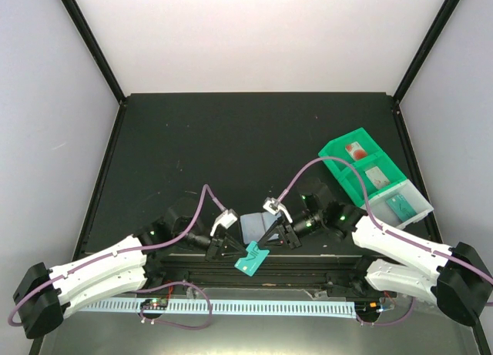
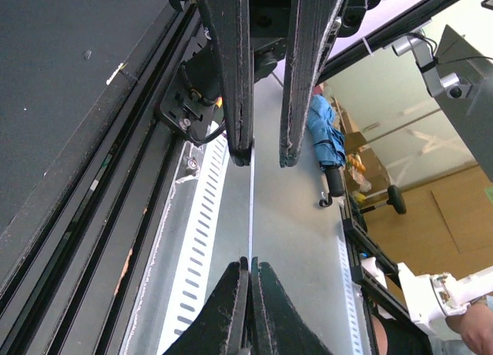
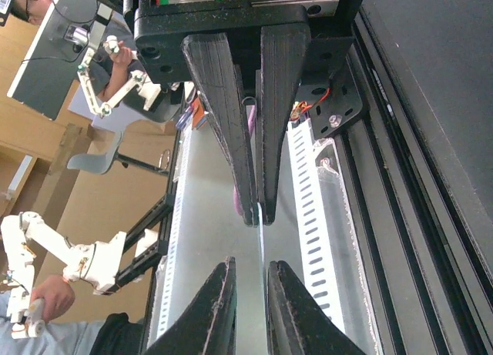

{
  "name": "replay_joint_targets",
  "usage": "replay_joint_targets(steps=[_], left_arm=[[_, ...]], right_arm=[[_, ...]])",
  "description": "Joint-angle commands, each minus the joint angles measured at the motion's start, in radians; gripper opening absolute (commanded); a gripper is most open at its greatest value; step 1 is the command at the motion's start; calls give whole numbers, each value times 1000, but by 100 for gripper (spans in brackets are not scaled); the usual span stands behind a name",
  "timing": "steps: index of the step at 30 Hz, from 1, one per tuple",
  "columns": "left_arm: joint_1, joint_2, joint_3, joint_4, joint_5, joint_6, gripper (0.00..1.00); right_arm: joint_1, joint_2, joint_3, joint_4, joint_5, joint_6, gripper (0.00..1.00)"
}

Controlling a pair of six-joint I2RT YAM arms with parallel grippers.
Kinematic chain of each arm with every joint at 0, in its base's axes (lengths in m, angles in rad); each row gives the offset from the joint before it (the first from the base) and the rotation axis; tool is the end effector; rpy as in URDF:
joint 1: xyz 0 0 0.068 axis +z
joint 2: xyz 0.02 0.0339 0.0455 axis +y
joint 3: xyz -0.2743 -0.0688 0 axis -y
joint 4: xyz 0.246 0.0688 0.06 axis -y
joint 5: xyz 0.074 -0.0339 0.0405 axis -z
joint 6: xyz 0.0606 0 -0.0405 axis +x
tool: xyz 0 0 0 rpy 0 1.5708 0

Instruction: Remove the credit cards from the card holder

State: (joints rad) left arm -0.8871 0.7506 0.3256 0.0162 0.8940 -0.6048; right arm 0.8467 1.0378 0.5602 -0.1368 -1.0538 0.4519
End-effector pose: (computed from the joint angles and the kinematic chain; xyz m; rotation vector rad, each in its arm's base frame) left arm 0.0714 -0.1624 0.2093 0.9972 2.0853 -1.7587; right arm 0.1007 0.1934 0.2300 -1.1516 2.1575 1.8188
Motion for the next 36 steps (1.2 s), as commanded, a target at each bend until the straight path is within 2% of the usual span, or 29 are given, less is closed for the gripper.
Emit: replay_joint_targets(steps=[1,3,7,11,12,16,18,21,23,24,30,36], left_arm=[[-6,-11,43,23,8,16,2],[-6,-10,41,27,8,14,2],[-6,-7,40,36,6,11,2],[-5,-7,46,24,-8,15,2],[-6,-7,50,14,-18,17,6],[-3,-9,98,-92,-121,41,51],[-1,-16,128,-164,-203,52,68],[5,-36,160,-242,-304,54,80],[7,-52,169,-258,-350,44,95],[8,-61,177,-275,-376,45,99],[8,-90,247,-451,-615,70,99],[8,-168,252,-475,-794,71,99]], right_arm=[[9,-1,-6,28,-23,4,15],[9,3,-6,28,-24,3,14],[11,0,-5,29,-21,1,2],[9,-5,3,20,-4,-5,1],[9,-7,5,19,14,-4,1],[9,-4,1,52,89,47,1],[8,-2,-1,75,120,75,1],[5,-4,6,90,175,104,1],[-5,-5,19,84,211,117,1],[-12,-6,25,81,232,122,1],[-118,-33,2,113,295,181,1],[-254,-104,-66,97,333,218,1]])
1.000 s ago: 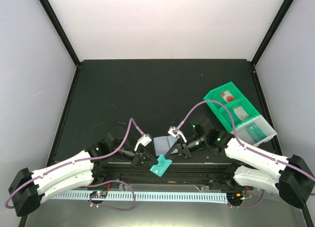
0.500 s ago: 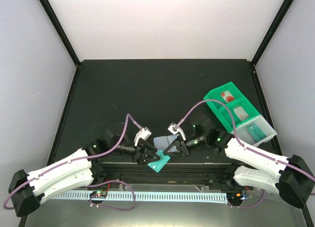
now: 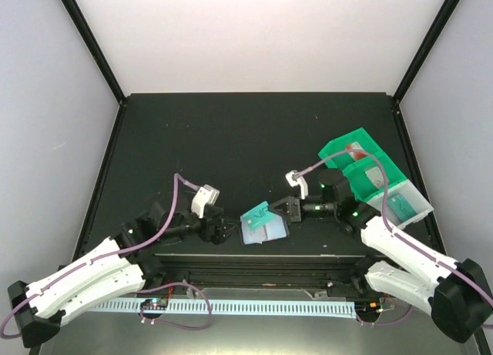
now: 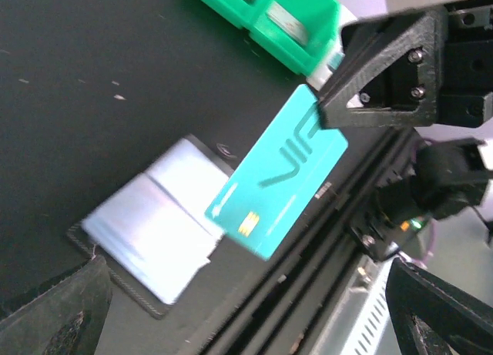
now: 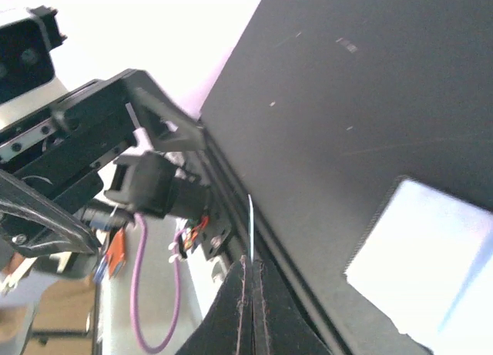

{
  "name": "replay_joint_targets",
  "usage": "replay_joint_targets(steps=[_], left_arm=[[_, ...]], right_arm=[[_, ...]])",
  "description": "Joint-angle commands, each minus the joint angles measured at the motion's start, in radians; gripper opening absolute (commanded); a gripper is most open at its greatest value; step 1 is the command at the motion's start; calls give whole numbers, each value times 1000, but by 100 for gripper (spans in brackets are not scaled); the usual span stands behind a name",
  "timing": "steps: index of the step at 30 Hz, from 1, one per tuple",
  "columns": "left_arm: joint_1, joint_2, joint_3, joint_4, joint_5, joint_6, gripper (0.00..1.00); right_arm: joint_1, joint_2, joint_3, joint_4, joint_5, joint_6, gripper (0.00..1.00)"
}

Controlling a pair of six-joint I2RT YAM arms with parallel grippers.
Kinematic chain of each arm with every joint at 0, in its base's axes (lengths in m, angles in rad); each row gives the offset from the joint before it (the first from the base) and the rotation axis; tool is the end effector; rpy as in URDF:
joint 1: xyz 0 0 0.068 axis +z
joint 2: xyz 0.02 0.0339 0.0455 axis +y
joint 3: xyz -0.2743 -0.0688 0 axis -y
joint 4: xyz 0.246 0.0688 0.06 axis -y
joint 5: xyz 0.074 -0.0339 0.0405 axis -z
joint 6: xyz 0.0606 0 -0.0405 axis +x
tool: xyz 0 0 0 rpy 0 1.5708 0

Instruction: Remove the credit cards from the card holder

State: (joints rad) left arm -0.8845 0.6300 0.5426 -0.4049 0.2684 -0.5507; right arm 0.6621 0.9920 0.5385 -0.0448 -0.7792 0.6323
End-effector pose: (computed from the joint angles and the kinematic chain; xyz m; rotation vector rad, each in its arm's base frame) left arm 0.0924 -0.1381 0.2508 0.5527 2.1871 -1.1135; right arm 0.1475 0.1690 0.2333 -0.5817 2.2384 1.5412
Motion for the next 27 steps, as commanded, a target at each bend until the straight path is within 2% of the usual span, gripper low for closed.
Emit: replay_joint_targets(steps=[1,8,15,20,27], left_arm=[[5,-57,33,-48,-189,21,99],[5,-32,31,-17,-219,54,99],[5,12,75,-73,-279,98,99],[7,16,77,-86,-282,162,99],[7,24,63,-61,-212,181,99]], right_arm=[[-94,-82,-55,-11,76,41,1],[-264,-239,-69,-193,292,71,1],[-394,-355,2,-415,569,50,1],[-478,-343,76,-451,626,20,1],[-573,-326,136,-524,814,-24,1]])
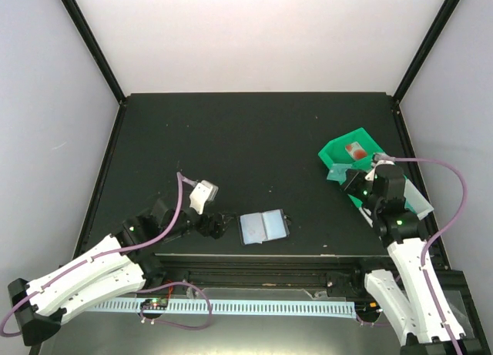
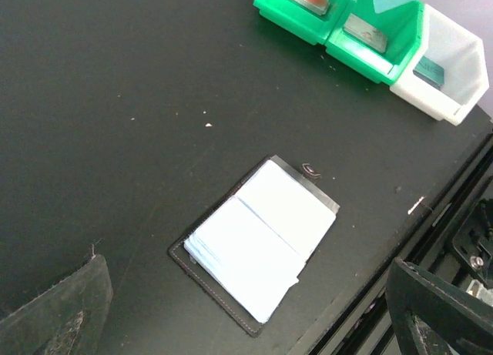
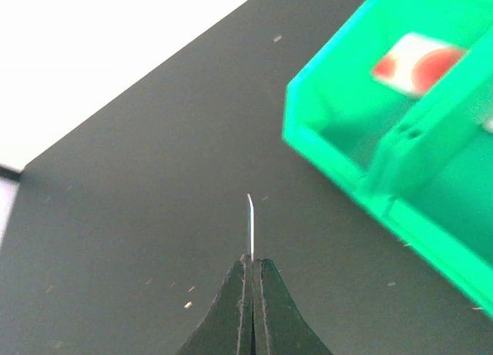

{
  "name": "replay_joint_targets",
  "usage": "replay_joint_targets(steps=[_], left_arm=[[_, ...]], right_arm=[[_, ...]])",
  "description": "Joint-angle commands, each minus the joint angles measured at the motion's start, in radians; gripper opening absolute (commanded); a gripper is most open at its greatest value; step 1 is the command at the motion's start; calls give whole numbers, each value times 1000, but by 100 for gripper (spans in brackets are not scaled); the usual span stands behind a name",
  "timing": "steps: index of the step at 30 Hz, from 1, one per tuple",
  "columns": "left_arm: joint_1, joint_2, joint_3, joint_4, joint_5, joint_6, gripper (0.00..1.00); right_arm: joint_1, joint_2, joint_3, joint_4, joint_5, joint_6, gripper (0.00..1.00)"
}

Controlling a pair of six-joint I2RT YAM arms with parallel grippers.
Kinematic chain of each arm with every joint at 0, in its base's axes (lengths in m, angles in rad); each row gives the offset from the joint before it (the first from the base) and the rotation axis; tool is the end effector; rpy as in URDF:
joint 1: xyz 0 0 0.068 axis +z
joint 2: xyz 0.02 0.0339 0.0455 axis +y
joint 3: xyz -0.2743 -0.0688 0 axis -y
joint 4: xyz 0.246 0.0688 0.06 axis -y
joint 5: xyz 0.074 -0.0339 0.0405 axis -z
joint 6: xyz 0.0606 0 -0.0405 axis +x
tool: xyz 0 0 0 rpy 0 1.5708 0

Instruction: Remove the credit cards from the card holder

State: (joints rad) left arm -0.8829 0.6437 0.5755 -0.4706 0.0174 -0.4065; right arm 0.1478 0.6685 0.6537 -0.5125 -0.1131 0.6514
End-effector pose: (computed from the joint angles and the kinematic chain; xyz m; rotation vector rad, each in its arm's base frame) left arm 0.1043 -0.1286 0.2522 0.5322 2.1458 -0.7690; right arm 0.1648 0.0314 0.2723 0.4680 2.1001 0.5931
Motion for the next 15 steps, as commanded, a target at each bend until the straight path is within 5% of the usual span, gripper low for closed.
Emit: replay_joint_targets(steps=[1,15], left_arm=[[5,16,28,7,47,39,99],[16,42,15,44,149,44,99]], right_arm=[[-84,-2,24,-57,150,-46,1],[-497,63,142,-227,119,-154,1]])
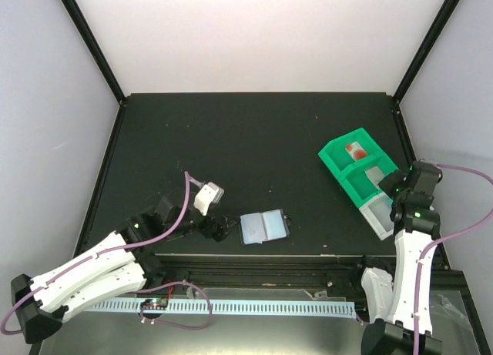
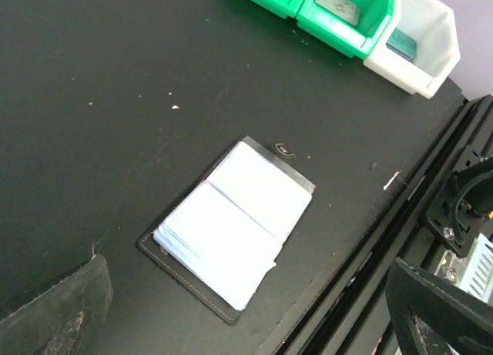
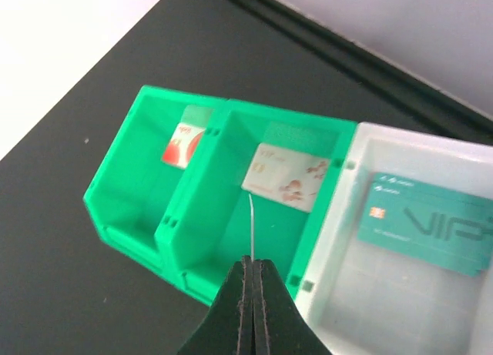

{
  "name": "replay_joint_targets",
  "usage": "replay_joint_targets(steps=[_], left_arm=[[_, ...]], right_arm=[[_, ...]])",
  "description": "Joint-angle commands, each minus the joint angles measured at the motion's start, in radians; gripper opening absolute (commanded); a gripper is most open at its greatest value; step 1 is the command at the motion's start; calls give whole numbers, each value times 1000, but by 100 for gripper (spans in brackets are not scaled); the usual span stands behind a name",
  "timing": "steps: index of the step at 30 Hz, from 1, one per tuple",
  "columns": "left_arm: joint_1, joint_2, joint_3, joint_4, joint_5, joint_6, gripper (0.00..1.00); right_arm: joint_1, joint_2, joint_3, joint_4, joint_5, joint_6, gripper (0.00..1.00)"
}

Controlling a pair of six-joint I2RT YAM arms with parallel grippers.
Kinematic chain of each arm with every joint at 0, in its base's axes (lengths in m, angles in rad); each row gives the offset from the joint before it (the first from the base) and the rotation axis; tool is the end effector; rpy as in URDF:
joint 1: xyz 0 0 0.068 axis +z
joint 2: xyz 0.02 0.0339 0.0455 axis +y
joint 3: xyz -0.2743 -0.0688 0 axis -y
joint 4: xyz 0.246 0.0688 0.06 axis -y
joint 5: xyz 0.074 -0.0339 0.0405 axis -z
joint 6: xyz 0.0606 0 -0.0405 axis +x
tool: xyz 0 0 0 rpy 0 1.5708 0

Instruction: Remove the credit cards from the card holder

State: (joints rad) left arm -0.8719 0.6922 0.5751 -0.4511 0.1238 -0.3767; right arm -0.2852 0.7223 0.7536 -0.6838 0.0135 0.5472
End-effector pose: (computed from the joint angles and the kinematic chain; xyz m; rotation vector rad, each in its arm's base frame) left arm 0.1057 -0.1374 0.2472 0.6281 2.1714 -0.8372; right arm 0.1582 -0.0472 0.2808 0.9069 2.0332 0.1289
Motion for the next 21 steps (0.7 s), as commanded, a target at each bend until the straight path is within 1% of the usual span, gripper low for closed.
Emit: replay_joint_targets(steps=[1,4,9,11,15,20,21], left_arm=[[5,-8,15,24,41,15,99],[5,-13,16,23,33,15,99],[5,-5,19,14,26,15,99],[5,6,19,10,14,14,99],[5,30,27,-10,-19,10,99],[5,48,42,-31,-36,12,99],[5,51,45,-36,-39,13,99]], right_arm=[[-79,12,45,-48,-1,-62,1],[-128,43,59,-45,33,-87,1],[-222,84,22,27,-1,-97,1],[-245,114,-12,67,-33,-94,1],[-305,193,-65,147,-159,-92,1],[-346,244,-111,254,-240,-89,1],[-346,245,-118,268,-235,-85,1]])
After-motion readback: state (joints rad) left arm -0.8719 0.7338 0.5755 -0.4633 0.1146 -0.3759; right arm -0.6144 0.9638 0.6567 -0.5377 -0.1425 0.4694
